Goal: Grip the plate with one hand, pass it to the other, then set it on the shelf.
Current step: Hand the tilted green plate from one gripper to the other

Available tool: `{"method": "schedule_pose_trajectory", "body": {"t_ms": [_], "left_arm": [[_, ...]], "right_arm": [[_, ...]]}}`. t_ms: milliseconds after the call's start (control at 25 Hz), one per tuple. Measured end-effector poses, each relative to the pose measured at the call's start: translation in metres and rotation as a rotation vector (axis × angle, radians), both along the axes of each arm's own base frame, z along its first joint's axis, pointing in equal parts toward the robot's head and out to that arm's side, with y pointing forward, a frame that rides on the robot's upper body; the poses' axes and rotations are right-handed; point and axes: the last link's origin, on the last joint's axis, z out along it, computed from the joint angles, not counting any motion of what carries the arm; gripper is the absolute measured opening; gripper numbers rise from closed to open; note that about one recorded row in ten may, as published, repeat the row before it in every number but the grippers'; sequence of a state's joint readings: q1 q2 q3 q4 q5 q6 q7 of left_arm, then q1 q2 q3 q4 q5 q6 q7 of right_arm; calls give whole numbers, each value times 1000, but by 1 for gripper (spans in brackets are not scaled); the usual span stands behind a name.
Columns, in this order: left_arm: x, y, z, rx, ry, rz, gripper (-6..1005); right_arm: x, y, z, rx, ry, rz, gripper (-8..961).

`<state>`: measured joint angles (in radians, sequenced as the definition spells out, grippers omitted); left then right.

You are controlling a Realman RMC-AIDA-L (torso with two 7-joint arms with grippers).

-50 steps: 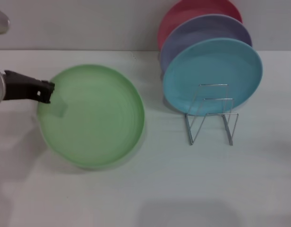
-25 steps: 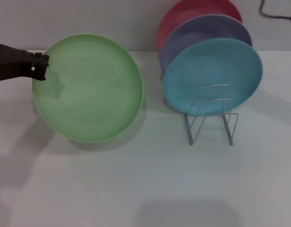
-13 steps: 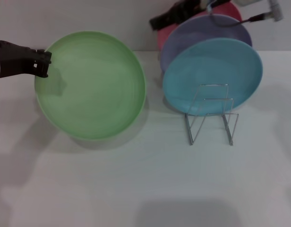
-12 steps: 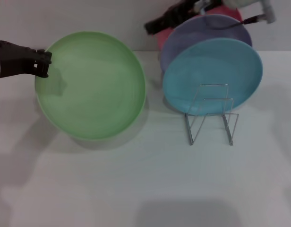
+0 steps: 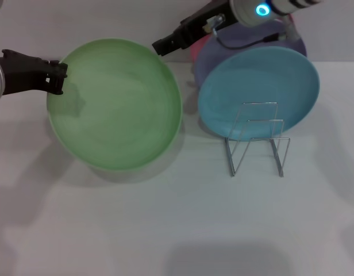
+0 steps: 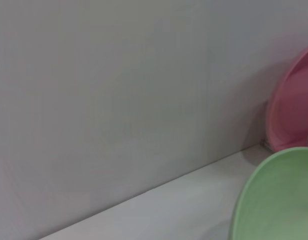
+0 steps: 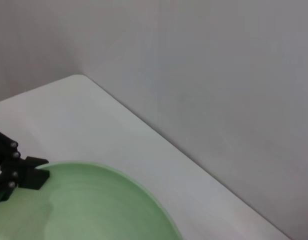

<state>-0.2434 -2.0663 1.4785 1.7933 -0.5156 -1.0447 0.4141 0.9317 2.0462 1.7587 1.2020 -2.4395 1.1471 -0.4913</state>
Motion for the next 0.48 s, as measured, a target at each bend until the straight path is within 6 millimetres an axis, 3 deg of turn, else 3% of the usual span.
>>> {"method": "schedule_pose_trajectory", "body": {"t_ms": [480], "left_arm": [[2,-1,-3,-15,-17,-7,37]], "right_arm": [[5,4,-24,-35,22,-1,800]]}}
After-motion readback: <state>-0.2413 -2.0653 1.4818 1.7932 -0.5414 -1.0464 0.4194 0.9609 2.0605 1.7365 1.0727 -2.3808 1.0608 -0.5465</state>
